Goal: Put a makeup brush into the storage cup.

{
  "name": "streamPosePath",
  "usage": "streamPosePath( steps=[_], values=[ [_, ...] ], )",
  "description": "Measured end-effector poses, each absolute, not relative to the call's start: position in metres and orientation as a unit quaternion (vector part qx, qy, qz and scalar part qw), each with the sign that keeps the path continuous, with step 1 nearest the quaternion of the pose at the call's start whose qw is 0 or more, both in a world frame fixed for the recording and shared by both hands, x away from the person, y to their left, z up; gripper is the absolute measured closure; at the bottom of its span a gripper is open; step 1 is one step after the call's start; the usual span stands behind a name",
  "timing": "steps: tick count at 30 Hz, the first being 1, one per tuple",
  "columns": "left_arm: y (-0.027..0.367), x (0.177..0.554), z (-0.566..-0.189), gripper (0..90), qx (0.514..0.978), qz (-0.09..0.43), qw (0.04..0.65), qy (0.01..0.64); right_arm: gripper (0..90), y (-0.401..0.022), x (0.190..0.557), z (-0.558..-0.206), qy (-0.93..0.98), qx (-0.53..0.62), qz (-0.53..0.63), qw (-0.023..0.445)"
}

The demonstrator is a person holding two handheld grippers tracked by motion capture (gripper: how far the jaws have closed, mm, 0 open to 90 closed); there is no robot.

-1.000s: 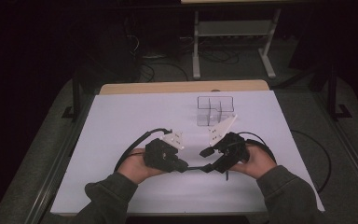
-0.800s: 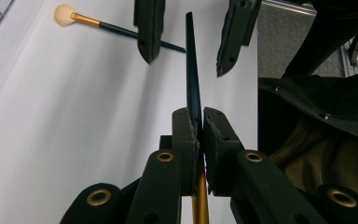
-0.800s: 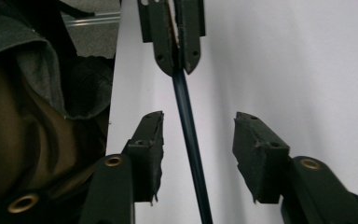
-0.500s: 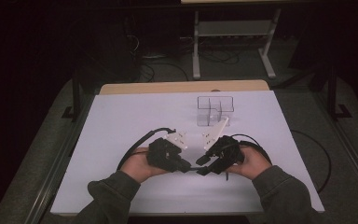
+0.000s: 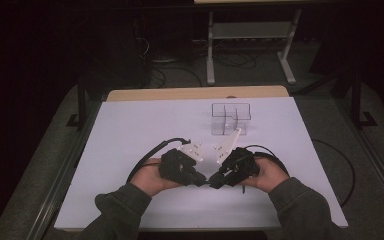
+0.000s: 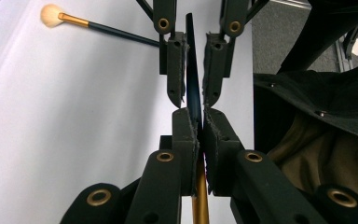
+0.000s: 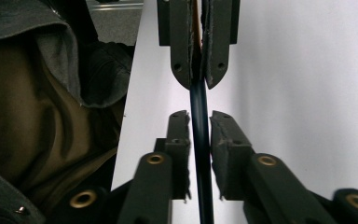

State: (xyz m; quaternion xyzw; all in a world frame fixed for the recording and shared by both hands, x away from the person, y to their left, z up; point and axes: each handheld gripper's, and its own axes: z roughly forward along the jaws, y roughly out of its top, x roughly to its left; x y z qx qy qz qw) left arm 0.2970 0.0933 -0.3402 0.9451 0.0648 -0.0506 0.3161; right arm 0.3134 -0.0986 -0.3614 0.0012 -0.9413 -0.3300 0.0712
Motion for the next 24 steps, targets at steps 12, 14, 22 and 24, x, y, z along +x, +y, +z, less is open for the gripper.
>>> streamPosePath(
  steps=[12, 14, 22, 24],
  values=[
    [0.093, 0.296, -0.342, 82.1, 0.950, -0.043, 0.305, 0.048, 82.9, -0.098, 0.315, -0.368, -0.939, 0.005, -0.331, 0.091],
    [0.095, 0.296, -0.343, 78.3, 0.947, -0.048, 0.313, 0.056, 83.0, -0.098, 0.315, -0.369, -0.939, 0.006, -0.334, 0.084],
    [0.107, 0.297, -0.342, 66.9, 0.942, -0.044, 0.326, 0.070, 83.0, -0.105, 0.313, -0.367, -0.938, -0.007, -0.340, 0.075],
    [0.112, 0.296, -0.342, 65.2, 0.939, -0.044, 0.332, 0.081, 83.0, -0.106, 0.313, -0.367, -0.938, -0.004, -0.340, 0.070]
  ],
)
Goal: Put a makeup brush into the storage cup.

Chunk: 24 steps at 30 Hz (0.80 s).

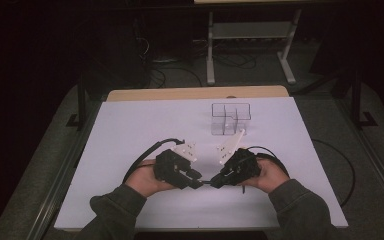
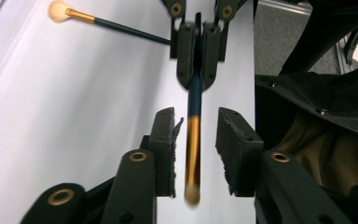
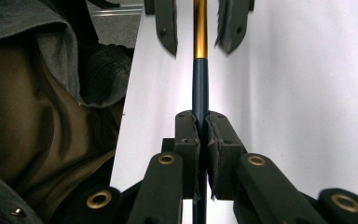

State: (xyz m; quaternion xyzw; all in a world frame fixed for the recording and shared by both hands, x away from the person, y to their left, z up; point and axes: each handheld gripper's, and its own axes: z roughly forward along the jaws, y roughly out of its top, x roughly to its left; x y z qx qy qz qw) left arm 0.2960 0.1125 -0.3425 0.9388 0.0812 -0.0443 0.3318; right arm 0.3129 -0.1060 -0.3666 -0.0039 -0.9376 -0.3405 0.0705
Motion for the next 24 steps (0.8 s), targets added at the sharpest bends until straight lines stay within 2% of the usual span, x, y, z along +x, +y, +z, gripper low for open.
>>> streamPosePath(
  steps=[1, 11, 16, 17, 18, 24],
  values=[
    [0.115, 0.296, -0.343, 63.0, 0.936, -0.045, 0.337, 0.087, 83.0, -0.108, 0.312, -0.365, -0.937, -0.007, -0.344, 0.065],
    [0.132, 0.297, -0.348, 60.8, 0.927, -0.062, 0.354, 0.106, 83.0, -0.113, 0.310, -0.367, -0.934, -0.010, -0.351, 0.058],
    [0.126, 0.297, -0.351, 69.8, 0.932, -0.060, 0.345, 0.097, 83.0, -0.111, 0.310, -0.369, -0.936, -0.007, -0.347, 0.052],
    [0.126, 0.298, -0.351, 75.6, 0.932, -0.062, 0.344, 0.094, 83.0, -0.111, 0.309, -0.369, -0.936, -0.005, -0.348, 0.050],
    [0.125, 0.299, -0.352, 77.6, 0.933, -0.061, 0.344, 0.087, 83.0, -0.111, 0.309, -0.369, -0.937, -0.004, -0.347, 0.049],
    [0.124, 0.299, -0.352, 82.5, 0.933, -0.067, 0.342, 0.085, 83.0, -0.112, 0.308, -0.370, -0.937, -0.001, -0.348, 0.046]
  ],
)
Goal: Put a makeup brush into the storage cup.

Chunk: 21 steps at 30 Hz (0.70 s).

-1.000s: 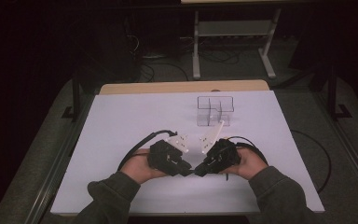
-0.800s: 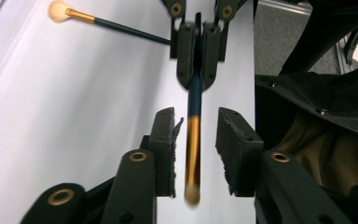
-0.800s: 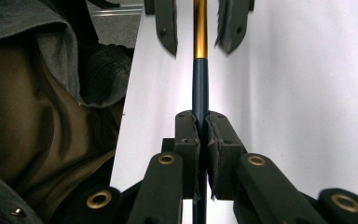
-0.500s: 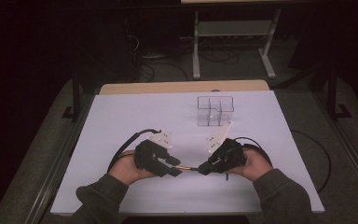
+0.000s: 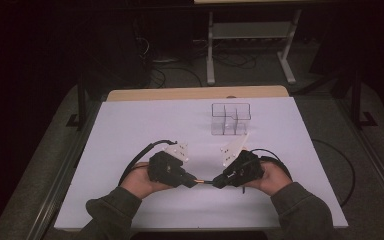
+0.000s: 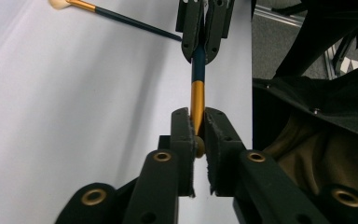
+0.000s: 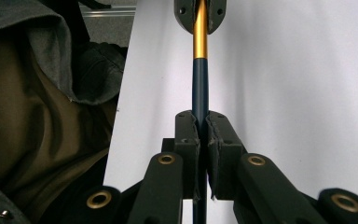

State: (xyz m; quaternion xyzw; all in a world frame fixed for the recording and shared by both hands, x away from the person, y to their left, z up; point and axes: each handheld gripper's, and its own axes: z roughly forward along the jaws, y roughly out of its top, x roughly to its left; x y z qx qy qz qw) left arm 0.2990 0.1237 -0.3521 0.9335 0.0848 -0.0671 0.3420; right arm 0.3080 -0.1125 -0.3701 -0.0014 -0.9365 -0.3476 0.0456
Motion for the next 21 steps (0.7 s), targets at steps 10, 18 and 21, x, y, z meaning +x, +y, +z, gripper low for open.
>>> streamPosePath(
  steps=[10, 18, 21],
  values=[
    [0.119, 0.297, -0.350, 84.5, 0.941, -0.057, 0.324, 0.077, 81.1, -0.110, 0.306, -0.373, -0.941, -0.002, -0.336, 0.035],
    [0.115, 0.298, -0.345, 84.6, 0.945, -0.053, 0.315, 0.070, 71.8, -0.105, 0.307, -0.368, -0.943, -0.005, -0.330, 0.036],
    [0.113, 0.299, -0.346, 84.6, 0.946, -0.053, 0.312, 0.072, 72.1, -0.101, 0.306, -0.365, -0.945, -0.001, -0.325, 0.035]
  ],
)
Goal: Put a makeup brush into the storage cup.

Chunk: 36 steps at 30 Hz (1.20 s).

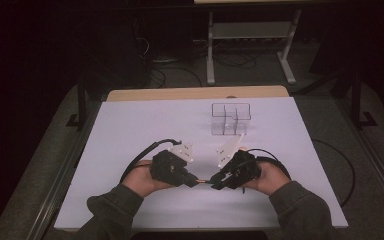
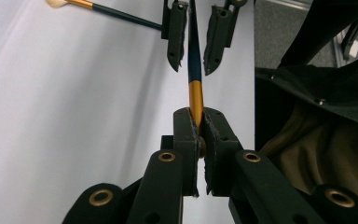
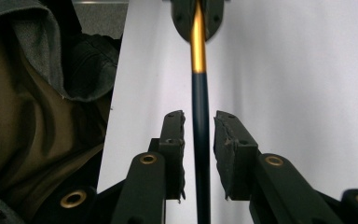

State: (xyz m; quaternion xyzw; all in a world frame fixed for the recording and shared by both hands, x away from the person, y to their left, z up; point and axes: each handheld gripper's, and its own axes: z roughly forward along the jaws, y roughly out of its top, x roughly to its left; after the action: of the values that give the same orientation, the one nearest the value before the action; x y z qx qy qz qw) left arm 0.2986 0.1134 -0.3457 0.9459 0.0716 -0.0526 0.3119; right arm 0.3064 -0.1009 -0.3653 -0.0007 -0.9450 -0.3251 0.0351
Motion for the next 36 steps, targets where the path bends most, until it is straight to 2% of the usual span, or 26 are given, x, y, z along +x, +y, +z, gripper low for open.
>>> streamPosePath(
  steps=[11, 14, 17, 19, 20, 23, 29, 36],
  values=[
    [0.106, 0.299, -0.346, 84.5, 0.950, -0.055, 0.301, 0.065, 75.1, -0.088, 0.309, -0.363, -0.950, 0.003, -0.308, 0.041],
    [0.104, 0.299, -0.345, 84.5, 0.951, -0.052, 0.299, 0.062, 81.0, -0.086, 0.308, -0.364, -0.951, 0.008, -0.304, 0.050],
    [0.104, 0.298, -0.345, 84.2, 0.949, -0.058, 0.304, 0.066, 81.8, -0.087, 0.308, -0.364, -0.951, 0.010, -0.305, 0.053],
    [0.105, 0.297, -0.344, 83.0, 0.946, -0.060, 0.313, 0.068, 82.0, -0.088, 0.308, -0.365, -0.948, 0.015, -0.313, 0.052],
    [0.107, 0.298, -0.342, 77.7, 0.943, -0.060, 0.319, 0.074, 82.1, -0.089, 0.308, -0.365, -0.948, 0.013, -0.315, 0.052],
    [0.109, 0.298, -0.341, 76.1, 0.941, -0.061, 0.323, 0.078, 82.2, -0.091, 0.308, -0.366, -0.947, 0.008, -0.315, 0.053],
    [0.108, 0.298, -0.344, 82.1, 0.944, -0.059, 0.316, 0.075, 82.2, -0.095, 0.309, -0.368, -0.943, 0.006, -0.327, 0.055],
    [0.108, 0.298, -0.345, 84.0, 0.946, -0.061, 0.310, 0.070, 82.0, -0.092, 0.308, -0.370, -0.945, 0.009, -0.323, 0.055]
  ],
)
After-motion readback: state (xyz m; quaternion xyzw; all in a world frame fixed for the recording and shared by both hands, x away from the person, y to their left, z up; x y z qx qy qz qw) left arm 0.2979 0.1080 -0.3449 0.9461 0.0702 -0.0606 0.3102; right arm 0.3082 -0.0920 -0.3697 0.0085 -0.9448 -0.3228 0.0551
